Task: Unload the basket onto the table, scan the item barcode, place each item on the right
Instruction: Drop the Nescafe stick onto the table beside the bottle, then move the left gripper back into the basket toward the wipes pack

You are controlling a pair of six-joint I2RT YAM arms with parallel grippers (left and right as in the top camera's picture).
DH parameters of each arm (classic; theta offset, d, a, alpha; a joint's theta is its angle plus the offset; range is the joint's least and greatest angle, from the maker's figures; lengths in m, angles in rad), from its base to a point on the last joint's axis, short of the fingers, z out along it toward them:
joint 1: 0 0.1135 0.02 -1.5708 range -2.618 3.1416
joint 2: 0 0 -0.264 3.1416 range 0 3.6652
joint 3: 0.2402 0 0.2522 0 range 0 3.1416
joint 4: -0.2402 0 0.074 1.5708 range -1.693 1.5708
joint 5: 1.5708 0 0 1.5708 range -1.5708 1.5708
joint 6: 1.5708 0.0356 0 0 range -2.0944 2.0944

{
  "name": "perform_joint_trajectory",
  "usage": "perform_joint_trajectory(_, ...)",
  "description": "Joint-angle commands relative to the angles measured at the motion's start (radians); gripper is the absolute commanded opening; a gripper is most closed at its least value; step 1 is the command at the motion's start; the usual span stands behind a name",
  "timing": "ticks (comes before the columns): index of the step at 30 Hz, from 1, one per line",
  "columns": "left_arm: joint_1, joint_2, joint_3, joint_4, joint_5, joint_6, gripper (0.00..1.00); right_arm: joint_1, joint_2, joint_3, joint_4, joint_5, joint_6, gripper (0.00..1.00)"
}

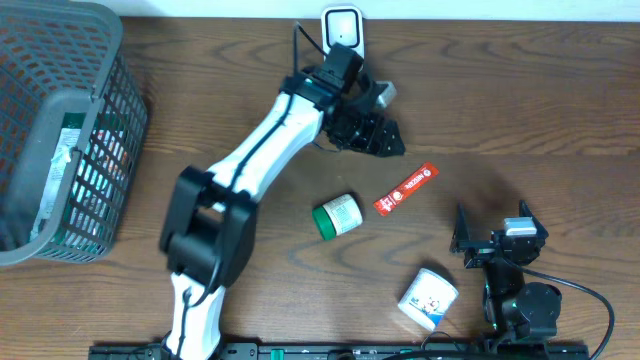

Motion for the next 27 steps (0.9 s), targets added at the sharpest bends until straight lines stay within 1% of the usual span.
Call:
perform_joint_trajectory(1,0.012,-0.196,0.033,-0.040,-0.285,0.009,0.77,0.003,-0.005,-0.001,-0.003,0.005,0.012,0.99)
perform_joint_trajectory(4,0.036,-0.301,0.095,-0.128,-0.504,0.023,0.77,0.003,-0.005,-0.001,-0.003,0.005,0.012,0.99)
perform_joint_trajectory(6,0.076,-0.363,0.153,-0.198,-0.636,0.024,0.77,0.003,-0.005,-0.001,-0.003,0.005,0.012,0.99)
perform_joint_trajectory(8,0.136,-0.412,0.216,-0.263,-0.730,0.016,0.77,0.003,-0.005,-0.001,-0.003,0.005,0.012,0.99)
perform_joint_trajectory(10,0.224,-0.460,0.270,-0.315,-0.804,-0.009,0.77,0.003,-0.005,-0.001,-0.003,0.005,0.012,0.99)
perform_joint_trajectory(12,0.327,-0.500,0.295,-0.340,-0.836,-0.027,0.77,0.003,-0.005,-0.001,-0.003,0.005,0.011,0.99)
perform_joint_trajectory(16,0.580,-0.553,0.296,-0.375,-0.837,-0.077,0.77,0.003,-0.005,-0.001,-0.003,0.005,0.011,0.99)
perform_joint_trajectory(21,0.866,-0.531,0.285,-0.435,-0.836,-0.121,0.77,0.003,-0.005,-0.001,-0.003,0.005,0.012,0.99)
perform_joint_trajectory(24,0.988,-0.483,0.262,-0.469,-0.836,-0.154,0.78,0.003,-0.005,-0.001,-0.003,0.005,0.012,0.99)
perform_joint_trajectory(27,1.057,-0.420,0.235,-0.497,-0.836,-0.154,0.78,0.003,-0.005,-0.001,-0.003,0.005,0.012,0.99)
